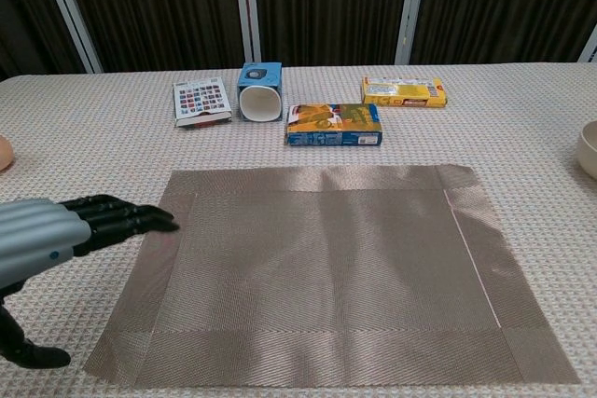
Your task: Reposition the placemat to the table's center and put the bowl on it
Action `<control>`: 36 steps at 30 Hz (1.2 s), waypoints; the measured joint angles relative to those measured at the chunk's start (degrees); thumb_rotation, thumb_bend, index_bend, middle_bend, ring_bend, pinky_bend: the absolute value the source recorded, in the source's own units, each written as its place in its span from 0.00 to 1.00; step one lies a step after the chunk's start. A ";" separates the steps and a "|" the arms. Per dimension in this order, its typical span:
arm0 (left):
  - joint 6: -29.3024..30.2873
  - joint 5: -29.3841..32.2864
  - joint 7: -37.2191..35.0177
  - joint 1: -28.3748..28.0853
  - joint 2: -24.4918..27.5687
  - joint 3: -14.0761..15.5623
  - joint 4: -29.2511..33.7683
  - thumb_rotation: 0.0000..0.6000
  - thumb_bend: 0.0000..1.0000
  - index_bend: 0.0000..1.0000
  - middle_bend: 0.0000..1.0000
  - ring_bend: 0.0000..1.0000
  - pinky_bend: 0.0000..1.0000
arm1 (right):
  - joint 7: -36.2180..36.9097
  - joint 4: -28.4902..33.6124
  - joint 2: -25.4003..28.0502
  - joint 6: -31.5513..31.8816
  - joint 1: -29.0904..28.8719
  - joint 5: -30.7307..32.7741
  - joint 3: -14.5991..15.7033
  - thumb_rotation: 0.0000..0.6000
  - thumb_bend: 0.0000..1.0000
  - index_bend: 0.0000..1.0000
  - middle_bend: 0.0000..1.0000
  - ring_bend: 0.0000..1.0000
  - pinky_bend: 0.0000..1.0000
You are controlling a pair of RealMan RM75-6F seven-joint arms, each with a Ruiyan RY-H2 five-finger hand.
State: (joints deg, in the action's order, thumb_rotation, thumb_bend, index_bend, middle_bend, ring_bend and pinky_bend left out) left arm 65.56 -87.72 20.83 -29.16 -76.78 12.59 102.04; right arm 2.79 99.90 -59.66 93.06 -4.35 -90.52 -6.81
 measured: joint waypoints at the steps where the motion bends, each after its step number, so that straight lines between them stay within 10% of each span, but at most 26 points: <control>1: 1.18 -0.62 -0.85 0.39 0.77 0.09 0.33 1.00 0.00 0.00 0.00 0.00 0.00 | -0.11 -0.12 -0.02 -0.10 -0.02 0.13 -0.02 1.00 0.00 0.00 0.00 0.00 0.00; 18: 32.85 1.24 -5.11 15.63 14.53 -6.32 4.03 1.00 0.00 0.00 0.00 0.00 0.00 | -2.24 -1.88 0.34 -6.33 -1.31 4.13 0.41 1.00 0.00 0.00 0.00 0.00 0.00; 36: 32.59 4.84 -6.26 20.01 16.91 -11.09 3.44 1.00 0.00 0.00 0.00 0.00 0.00 | -10.64 -25.42 -14.63 -32.90 -14.81 22.47 -2.67 1.00 0.00 0.15 0.00 0.00 0.00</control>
State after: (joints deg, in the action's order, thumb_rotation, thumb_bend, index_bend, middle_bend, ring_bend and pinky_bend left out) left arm 98.14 -82.88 14.57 -9.16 -59.87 1.50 105.48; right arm -7.86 74.49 -74.30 60.16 -19.16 -68.05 -9.48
